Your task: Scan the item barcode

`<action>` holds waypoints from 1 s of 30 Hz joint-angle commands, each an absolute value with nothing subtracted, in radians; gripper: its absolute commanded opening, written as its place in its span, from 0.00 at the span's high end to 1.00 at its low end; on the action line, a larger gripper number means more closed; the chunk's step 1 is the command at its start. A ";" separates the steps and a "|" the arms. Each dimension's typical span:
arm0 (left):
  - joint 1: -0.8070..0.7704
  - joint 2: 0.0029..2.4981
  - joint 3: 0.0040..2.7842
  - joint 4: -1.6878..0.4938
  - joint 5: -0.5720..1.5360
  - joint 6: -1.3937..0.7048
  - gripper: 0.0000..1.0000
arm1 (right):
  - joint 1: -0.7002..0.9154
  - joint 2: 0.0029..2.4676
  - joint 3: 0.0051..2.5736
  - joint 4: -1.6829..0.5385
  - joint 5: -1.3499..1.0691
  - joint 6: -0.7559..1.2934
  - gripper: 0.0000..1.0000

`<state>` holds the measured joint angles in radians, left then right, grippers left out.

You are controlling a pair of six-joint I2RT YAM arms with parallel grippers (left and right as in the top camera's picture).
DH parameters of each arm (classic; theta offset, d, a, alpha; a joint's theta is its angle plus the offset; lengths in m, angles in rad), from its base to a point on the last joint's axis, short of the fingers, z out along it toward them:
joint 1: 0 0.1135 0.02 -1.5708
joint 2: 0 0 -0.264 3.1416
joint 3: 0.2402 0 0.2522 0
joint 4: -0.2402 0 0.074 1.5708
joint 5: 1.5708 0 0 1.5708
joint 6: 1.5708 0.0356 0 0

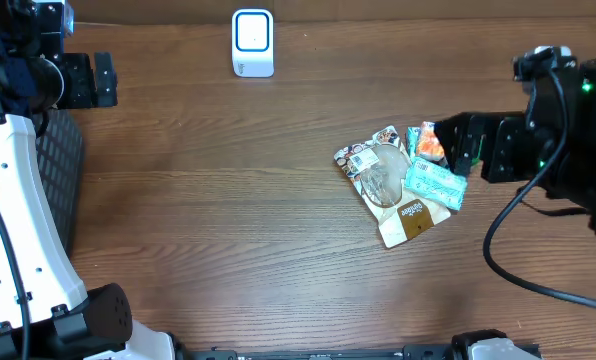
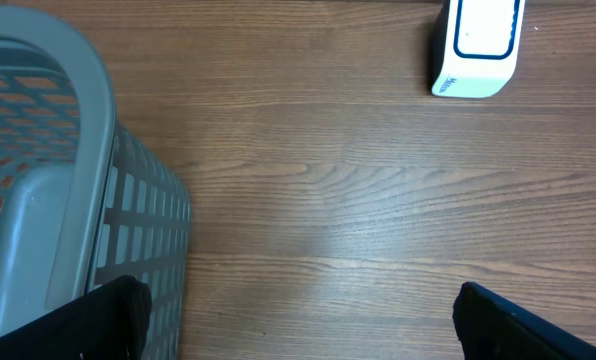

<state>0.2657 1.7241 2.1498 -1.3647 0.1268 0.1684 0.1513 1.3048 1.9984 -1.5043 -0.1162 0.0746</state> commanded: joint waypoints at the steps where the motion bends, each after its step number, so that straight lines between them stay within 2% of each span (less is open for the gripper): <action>1: 0.268 1.728 2.170 -1.364 0.126 0.187 0.00 | 0.150 1.187 1.850 -1.365 -0.079 0.039 0.00; 12: 0.268 1.728 2.170 -1.364 0.126 0.187 0.01 | 0.120 0.696 0.995 -0.584 -0.079 -0.031 0.00; 17: 0.268 1.728 2.170 -1.364 0.126 0.187 0.00 | 0.120 0.479 0.637 -0.306 -0.079 -0.031 0.00; 24: 0.268 1.728 2.170 -1.364 0.126 0.187 0.00 | 0.120 0.257 0.268 -0.042 -0.080 -0.031 0.00; 30: 0.268 1.728 2.170 -1.364 0.126 0.187 0.01 | 0.120 0.131 0.098 0.041 -0.083 -0.031 0.00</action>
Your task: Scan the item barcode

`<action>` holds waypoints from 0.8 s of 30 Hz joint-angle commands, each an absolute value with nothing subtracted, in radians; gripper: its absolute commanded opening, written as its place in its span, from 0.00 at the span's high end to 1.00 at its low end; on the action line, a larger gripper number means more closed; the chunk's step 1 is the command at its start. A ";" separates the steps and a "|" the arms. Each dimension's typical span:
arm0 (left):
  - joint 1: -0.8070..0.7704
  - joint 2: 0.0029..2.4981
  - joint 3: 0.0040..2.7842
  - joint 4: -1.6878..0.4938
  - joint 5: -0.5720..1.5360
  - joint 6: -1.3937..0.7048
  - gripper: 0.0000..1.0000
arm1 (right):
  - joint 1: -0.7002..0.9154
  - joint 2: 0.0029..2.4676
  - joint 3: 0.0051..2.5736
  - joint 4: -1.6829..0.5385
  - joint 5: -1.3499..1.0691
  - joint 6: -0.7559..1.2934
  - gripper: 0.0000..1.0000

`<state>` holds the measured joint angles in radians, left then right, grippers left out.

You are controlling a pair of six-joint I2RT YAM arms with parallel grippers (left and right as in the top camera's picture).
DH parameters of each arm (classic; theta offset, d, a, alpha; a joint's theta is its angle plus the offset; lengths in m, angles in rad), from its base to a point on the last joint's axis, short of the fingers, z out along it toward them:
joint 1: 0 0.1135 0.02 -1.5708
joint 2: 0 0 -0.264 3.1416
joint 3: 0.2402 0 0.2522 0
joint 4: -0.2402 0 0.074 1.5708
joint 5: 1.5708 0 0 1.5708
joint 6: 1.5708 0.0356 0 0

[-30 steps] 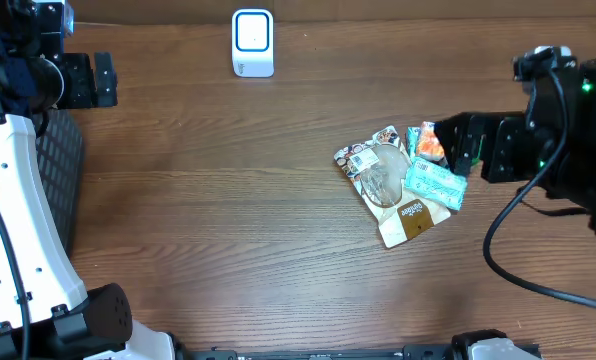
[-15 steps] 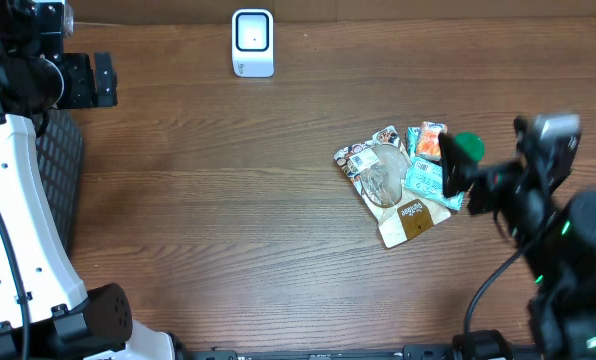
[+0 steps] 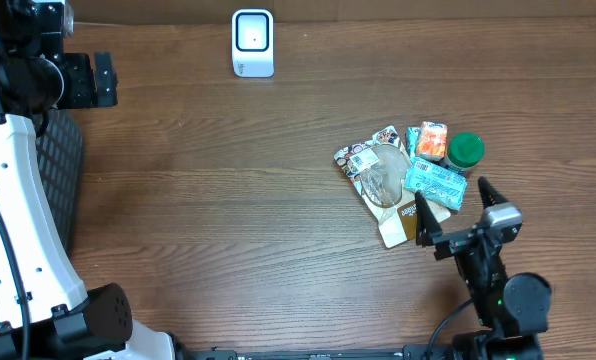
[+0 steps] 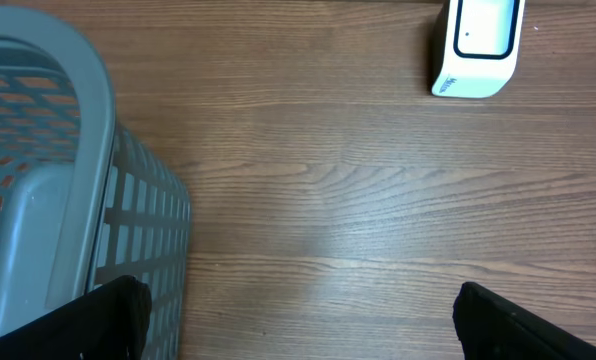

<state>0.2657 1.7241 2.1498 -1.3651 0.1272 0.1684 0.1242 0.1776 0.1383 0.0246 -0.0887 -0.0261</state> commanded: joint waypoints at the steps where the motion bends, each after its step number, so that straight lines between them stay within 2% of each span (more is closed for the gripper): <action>1: 0.268 1.728 2.170 -1.364 0.126 0.187 0.01 | 0.120 0.115 0.082 0.041 -0.083 -0.031 0.00; 7: 0.268 1.728 2.170 -1.364 0.126 0.187 0.00 | 0.120 0.041 0.006 0.033 -0.083 -0.031 0.00; 11: 0.268 1.728 2.170 -1.364 0.126 0.187 0.01 | 0.123 0.002 0.008 -0.072 -0.087 -0.027 0.00; 24: 0.268 1.728 2.170 -1.364 0.126 0.187 0.01 | 0.123 0.003 0.008 -0.074 -0.105 -0.027 0.00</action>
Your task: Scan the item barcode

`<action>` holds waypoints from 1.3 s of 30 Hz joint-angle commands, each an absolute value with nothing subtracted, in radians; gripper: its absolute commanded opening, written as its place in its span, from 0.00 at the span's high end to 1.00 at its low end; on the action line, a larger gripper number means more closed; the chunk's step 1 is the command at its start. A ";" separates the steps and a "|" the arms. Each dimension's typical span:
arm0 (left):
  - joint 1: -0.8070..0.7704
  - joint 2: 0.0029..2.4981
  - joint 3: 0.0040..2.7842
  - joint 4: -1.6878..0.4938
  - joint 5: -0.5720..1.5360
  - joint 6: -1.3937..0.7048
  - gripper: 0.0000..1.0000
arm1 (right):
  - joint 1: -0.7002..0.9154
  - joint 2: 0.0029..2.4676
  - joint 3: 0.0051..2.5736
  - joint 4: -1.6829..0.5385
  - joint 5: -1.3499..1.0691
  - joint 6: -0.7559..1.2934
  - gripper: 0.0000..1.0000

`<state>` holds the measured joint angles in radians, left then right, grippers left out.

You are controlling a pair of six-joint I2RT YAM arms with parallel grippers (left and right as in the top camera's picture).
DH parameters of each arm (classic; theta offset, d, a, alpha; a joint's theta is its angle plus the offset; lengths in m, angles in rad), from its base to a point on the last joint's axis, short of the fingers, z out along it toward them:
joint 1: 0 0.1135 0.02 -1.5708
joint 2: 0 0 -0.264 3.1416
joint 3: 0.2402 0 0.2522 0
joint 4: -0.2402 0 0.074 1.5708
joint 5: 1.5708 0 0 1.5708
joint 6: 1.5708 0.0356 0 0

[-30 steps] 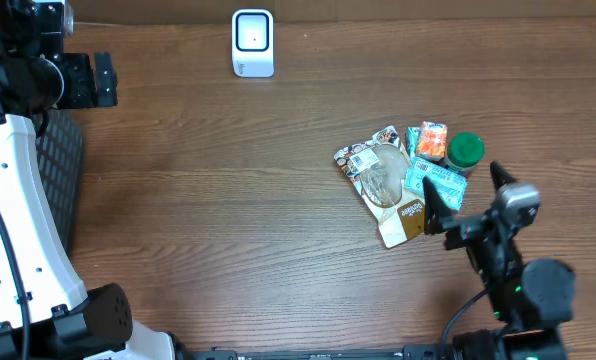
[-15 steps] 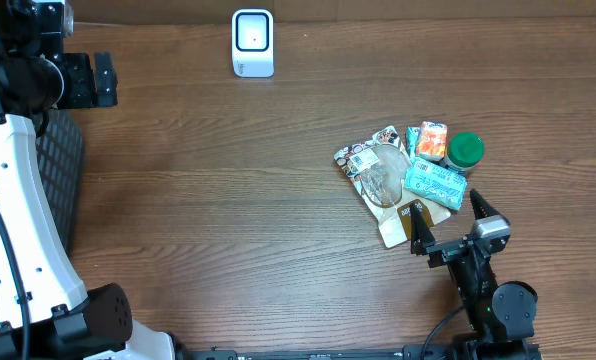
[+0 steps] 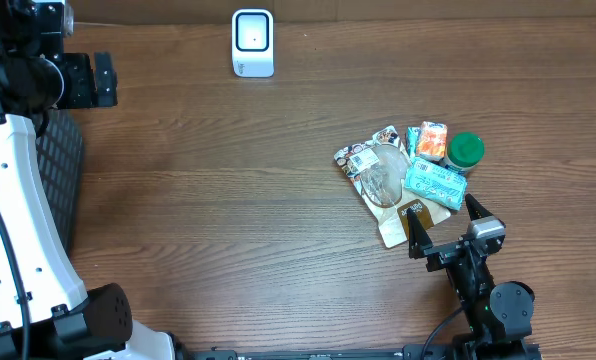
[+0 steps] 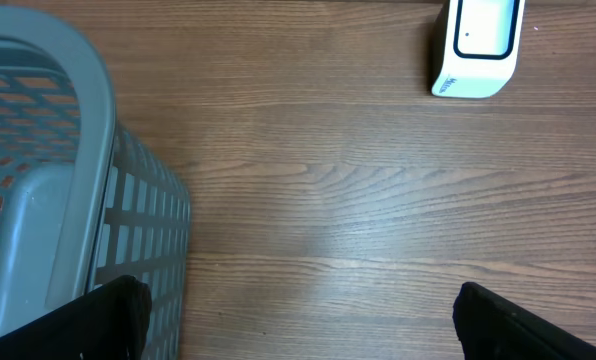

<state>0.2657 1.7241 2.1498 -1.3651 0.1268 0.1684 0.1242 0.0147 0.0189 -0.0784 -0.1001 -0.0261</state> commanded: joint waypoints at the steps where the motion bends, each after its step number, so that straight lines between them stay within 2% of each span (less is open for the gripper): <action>1: 0.268 1.728 2.170 -1.364 0.126 0.187 0.01 | 0.123 0.003 0.008 -0.074 -0.105 -0.027 0.00; 25: 0.255 1.699 2.170 -1.364 0.123 0.187 0.01 | 0.123 0.003 0.008 -0.074 -0.105 -0.027 0.00; 33: 0.084 1.594 2.170 -1.364 0.123 0.187 0.00 | 0.123 0.003 0.008 -0.074 -0.105 -0.027 0.00; 39: -0.001 1.528 2.168 -1.385 -0.056 0.270 0.00 | 0.123 0.003 0.008 -0.074 -0.105 -0.027 0.00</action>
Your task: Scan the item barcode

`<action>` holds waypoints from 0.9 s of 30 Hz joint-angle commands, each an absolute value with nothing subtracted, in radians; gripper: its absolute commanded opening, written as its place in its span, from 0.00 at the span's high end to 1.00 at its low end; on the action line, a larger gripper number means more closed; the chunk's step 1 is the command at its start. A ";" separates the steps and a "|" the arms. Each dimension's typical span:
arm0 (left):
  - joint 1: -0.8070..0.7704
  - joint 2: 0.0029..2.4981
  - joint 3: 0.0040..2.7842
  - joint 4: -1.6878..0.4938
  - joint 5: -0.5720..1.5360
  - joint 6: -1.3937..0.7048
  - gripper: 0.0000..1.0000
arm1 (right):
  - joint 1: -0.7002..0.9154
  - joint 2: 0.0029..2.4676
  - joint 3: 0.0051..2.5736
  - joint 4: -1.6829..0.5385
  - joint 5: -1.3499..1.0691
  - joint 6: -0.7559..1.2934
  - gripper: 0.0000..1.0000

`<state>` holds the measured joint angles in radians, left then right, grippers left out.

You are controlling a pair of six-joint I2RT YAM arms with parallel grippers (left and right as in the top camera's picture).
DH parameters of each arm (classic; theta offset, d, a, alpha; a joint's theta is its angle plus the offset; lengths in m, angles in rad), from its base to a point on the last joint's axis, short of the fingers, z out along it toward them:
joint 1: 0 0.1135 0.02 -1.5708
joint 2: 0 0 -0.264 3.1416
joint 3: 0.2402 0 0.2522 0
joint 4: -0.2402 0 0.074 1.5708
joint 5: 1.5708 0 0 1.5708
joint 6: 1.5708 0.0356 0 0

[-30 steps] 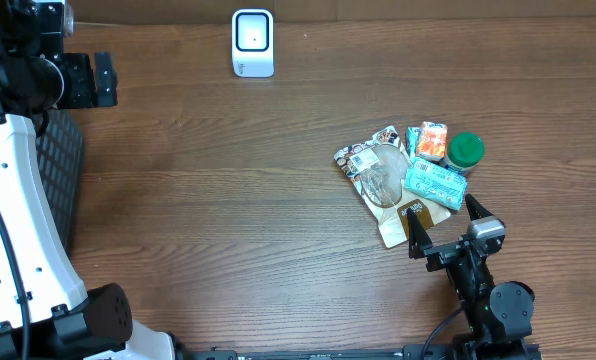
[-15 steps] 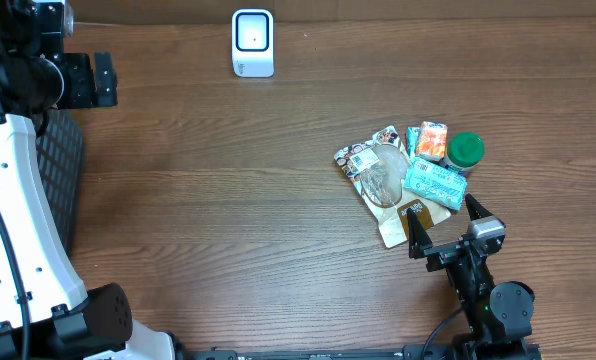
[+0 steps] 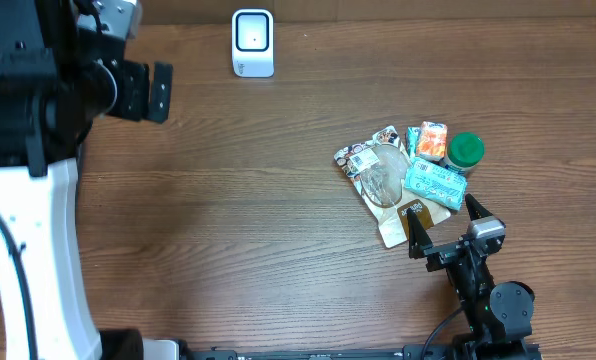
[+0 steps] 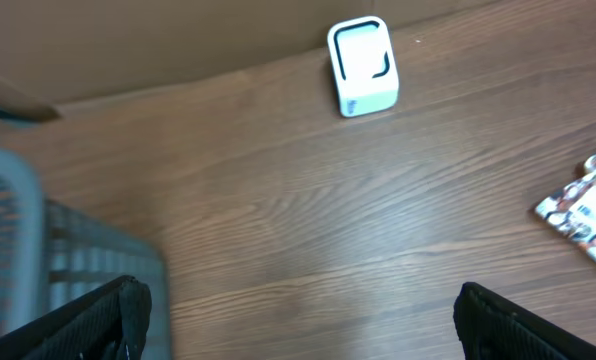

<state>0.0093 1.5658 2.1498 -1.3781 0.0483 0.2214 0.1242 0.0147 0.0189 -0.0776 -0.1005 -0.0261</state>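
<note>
The white scanner [image 3: 252, 42] stands at the table's far edge, also seen in the left wrist view [image 4: 364, 80]. On the right lies a pile of items: a brown-and-white snack pouch [image 3: 386, 188], a teal packet [image 3: 435, 185], an orange packet [image 3: 431, 140] and a green-lidded jar [image 3: 465, 150]. My right gripper [image 3: 445, 232] is open just in front of the pile, with nothing between its fingers. My left gripper [image 3: 146, 92] is open and empty over the table's left part [image 4: 298, 330], well left of the scanner.
A grey mesh basket [image 4: 38, 240] stands at the table's left edge, below the left gripper's left finger. The snack pouch's end [image 4: 590, 205] shows at the right edge of the left wrist view. Bare wood lies between scanner and pile.
My left arm has moved right, away from over the basket, and its view now takes in the scanner from farther off and the pouch's end. The right arm has not moved.
The right arm first hung at the pile's right side, covering the jar. A second later its open gripper stood in front of the pile, then a little closer to the pouch, where it stays. The left gripper stayed open by the basket until its shift right now.
</note>
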 commanded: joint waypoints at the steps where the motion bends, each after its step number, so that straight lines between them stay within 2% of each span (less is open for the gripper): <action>1: -0.007 1.520 2.167 -1.385 -0.055 0.270 0.00 | 0.123 0.003 0.008 -0.074 -0.105 -0.027 0.00; 8: -0.022 1.450 2.136 -1.385 -0.056 0.270 0.01 | 0.123 0.003 0.008 -0.074 -0.105 -0.027 0.00; 12: -0.022 1.345 2.004 -1.338 -0.061 0.281 0.00 | 0.123 0.003 0.008 -0.074 -0.105 -0.027 0.00; 22: -0.021 0.961 1.367 -0.826 0.074 0.282 0.00 | 0.123 0.003 0.008 -0.074 -0.105 -0.027 0.00; 27: -0.020 0.715 0.963 -0.513 0.098 0.282 0.00 | 0.123 0.003 0.008 -0.074 -0.105 -0.027 0.00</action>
